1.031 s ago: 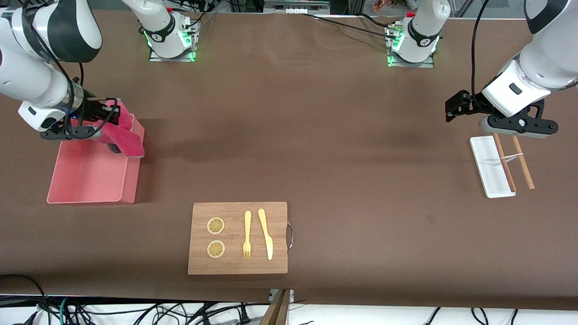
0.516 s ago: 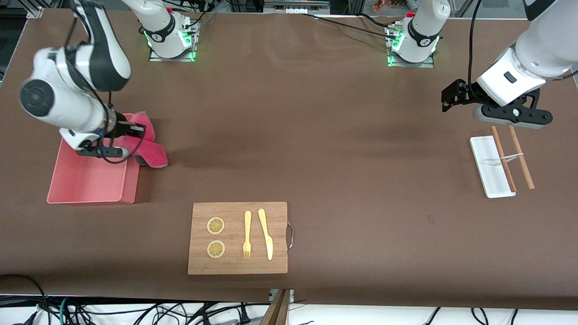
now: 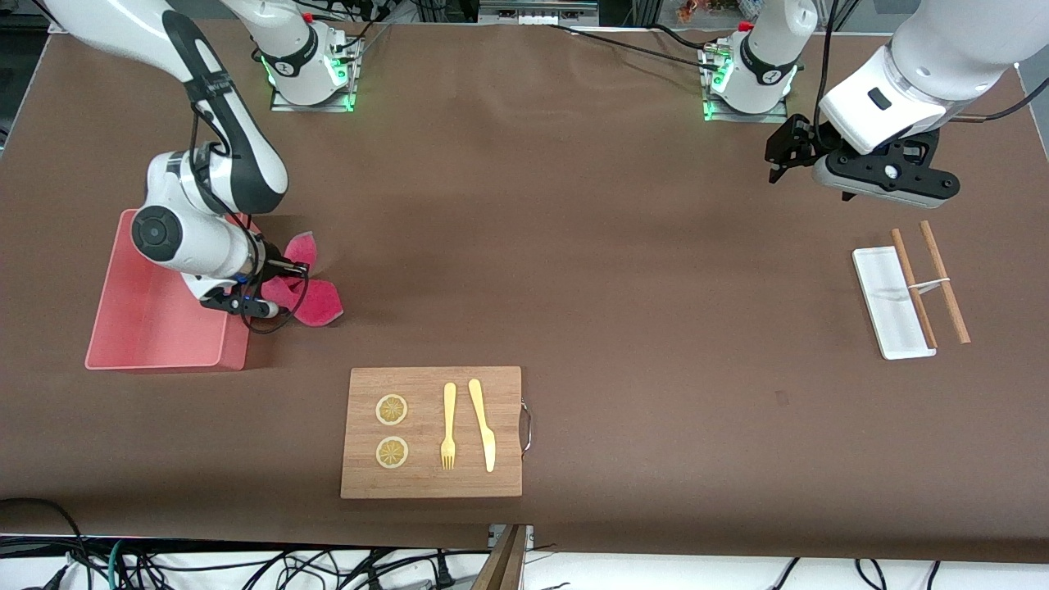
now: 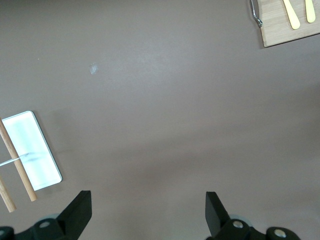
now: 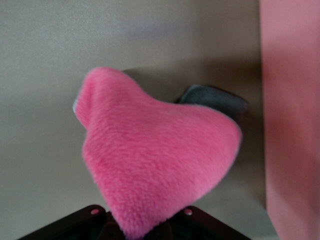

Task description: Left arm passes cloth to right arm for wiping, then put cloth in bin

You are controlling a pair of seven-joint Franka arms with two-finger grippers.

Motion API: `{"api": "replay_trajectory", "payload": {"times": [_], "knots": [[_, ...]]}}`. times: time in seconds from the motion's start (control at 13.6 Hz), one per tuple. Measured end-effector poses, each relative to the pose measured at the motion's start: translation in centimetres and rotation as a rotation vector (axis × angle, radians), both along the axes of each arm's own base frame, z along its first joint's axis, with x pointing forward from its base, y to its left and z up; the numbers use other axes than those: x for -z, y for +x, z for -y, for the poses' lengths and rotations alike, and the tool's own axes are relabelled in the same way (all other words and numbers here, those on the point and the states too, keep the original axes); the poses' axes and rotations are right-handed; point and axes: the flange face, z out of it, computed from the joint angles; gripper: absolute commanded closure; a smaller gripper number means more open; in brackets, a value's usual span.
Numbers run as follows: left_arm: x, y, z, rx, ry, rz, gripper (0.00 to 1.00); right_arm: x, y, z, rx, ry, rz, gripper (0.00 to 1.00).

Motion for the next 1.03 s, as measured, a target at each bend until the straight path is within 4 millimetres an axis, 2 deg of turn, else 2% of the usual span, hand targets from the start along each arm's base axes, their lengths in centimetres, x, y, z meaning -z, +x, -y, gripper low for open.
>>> {"api": "replay_trajectory", "payload": {"times": [0.15,0.44,0.66,1.03], "knots": [[0.0,0.3,-1.0,-0.018,0.000,-0.001,0.00,1.4,0.0,-1.9,0.035,0.000,0.014,1.00],[0.0,0.5,-2.0,-0.036,0.001,-0.003,0.00,2.8,-0.8,-8.6,0.105,-0.013,0.037,1.00],[0.1,0.6,-2.4,-0.042,0.001,-0.004,0.00,1.6,-1.2,-14.1,0.174,-0.020,0.061,1.00],[0.1,1.1,-4.6,-0.081,0.001,-0.004,0.00,-0.4,-1.7,-25.0,0.311,0.027,0.080,1.00]]}}
